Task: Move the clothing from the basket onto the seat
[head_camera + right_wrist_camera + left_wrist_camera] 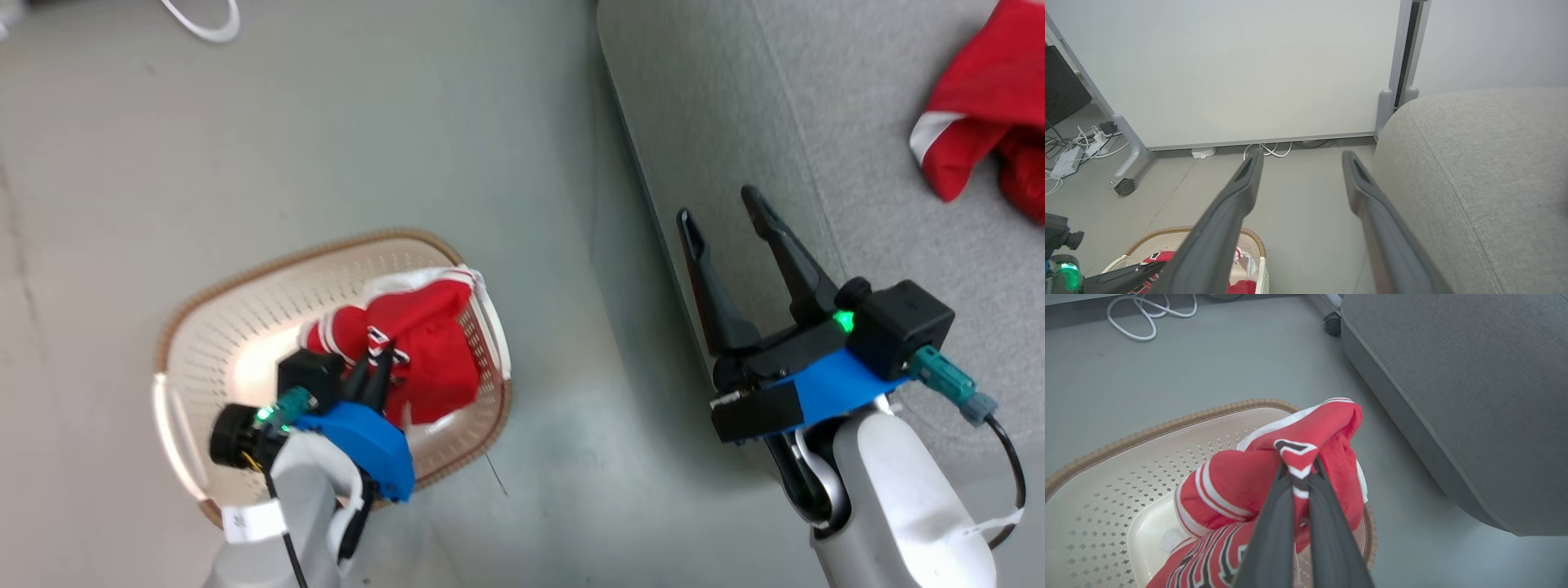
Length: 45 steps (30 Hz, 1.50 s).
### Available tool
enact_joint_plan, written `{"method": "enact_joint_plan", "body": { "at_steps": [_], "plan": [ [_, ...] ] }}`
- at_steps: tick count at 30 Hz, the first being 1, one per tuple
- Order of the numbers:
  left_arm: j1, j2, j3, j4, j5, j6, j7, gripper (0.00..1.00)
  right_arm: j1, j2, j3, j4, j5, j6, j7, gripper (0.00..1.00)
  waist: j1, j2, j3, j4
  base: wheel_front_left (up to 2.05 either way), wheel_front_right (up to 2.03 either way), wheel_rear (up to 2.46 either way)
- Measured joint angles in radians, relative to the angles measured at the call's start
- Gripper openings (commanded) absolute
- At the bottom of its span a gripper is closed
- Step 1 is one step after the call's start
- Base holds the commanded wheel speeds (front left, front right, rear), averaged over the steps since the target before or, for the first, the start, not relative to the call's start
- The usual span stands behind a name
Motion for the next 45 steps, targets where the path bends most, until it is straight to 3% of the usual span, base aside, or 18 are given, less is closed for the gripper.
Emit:
{"method": "enact_joint_plan", "body": {
  "at_steps": [9,19,34,45],
  "plan": [
    [0.084,-0.018,-0.097,-0.099,-0.03,0.0,0.0,0.0,0.098,-0.017,-0.038,0.017,0.008,0.0,0.044,1.0,-0.0001,0.0,-0.22,0.075,0.0,0.0,0.0],
    [0.044,0.004,-0.232,-0.184,-0.07,0.0,0.0,0.0,0.196,-0.02,-0.069,0.0,-0.001,0.0,0.095,1.0,-0.0001,0.0,-0.397,0.172,0.0,0.0,0.0],
    [-0.129,-0.007,-0.42,-0.174,-0.23,0.0,0.0,0.0,0.263,-0.011,-0.043,0.002,0.001,0.0,0.139,1.0,0.0001,0.0,-0.536,0.247,0.0,0.0,0.0],
    [-0.186,-0.007,-0.483,-0.174,-0.299,0.0,0.0,0.0,0.273,-0.003,-0.015,0.002,0.01,0.0,0.142,1.0,0.0002,0.0,-0.56,0.256,0.0,0.0,0.0]
  ]
}}
